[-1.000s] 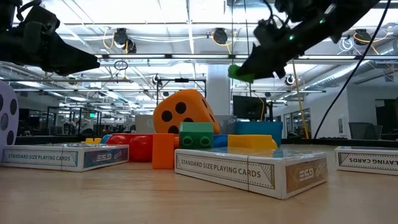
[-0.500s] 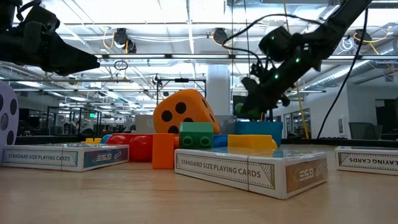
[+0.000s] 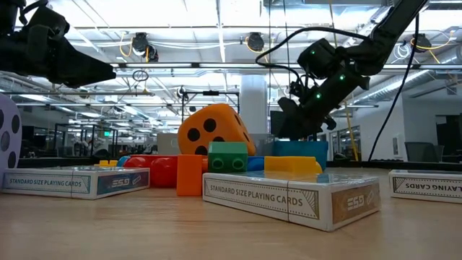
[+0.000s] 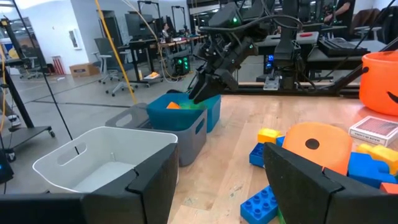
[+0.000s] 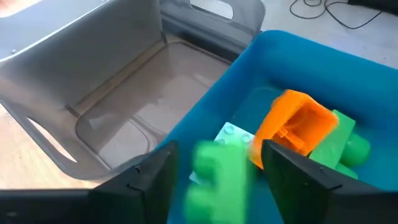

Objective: Pick & Place Toys
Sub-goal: Put the green game piece into the blue bin, then put the yellow game piece into the blue bin

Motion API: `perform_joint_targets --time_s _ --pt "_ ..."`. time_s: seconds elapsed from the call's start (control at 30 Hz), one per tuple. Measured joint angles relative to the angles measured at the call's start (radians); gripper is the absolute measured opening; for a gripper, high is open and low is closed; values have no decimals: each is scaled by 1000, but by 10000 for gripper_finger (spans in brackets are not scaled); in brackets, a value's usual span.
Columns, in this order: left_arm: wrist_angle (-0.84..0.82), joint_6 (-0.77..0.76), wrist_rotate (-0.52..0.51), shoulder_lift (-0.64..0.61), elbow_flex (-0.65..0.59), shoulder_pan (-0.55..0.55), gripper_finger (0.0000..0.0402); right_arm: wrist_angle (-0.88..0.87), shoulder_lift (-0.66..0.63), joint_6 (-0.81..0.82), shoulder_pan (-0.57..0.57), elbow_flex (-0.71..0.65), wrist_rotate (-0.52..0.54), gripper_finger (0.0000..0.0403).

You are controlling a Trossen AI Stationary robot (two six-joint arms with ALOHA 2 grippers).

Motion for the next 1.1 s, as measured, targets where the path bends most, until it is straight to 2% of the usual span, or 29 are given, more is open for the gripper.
perform_joint_targets --time_s 0.23,0.47,0.67,0.73,0.83,1.1 --pt "0 0 0 0 0 0 241 -1 -2 -1 3 0 -8 268" --pt "0 0 0 0 0 0 241 66 -50 1 31 0 -199 277" --pt "0 0 0 0 0 0 241 256 -59 -65 174 1 -346 269" --pt "0 0 0 0 0 0 241 277 -59 -131 239 1 -338 268" --pt "0 0 0 0 0 0 241 220 -58 -232 324 1 -255 267" --pt "0 0 0 0 0 0 241 -27 -56 -237 443 0 -49 267"
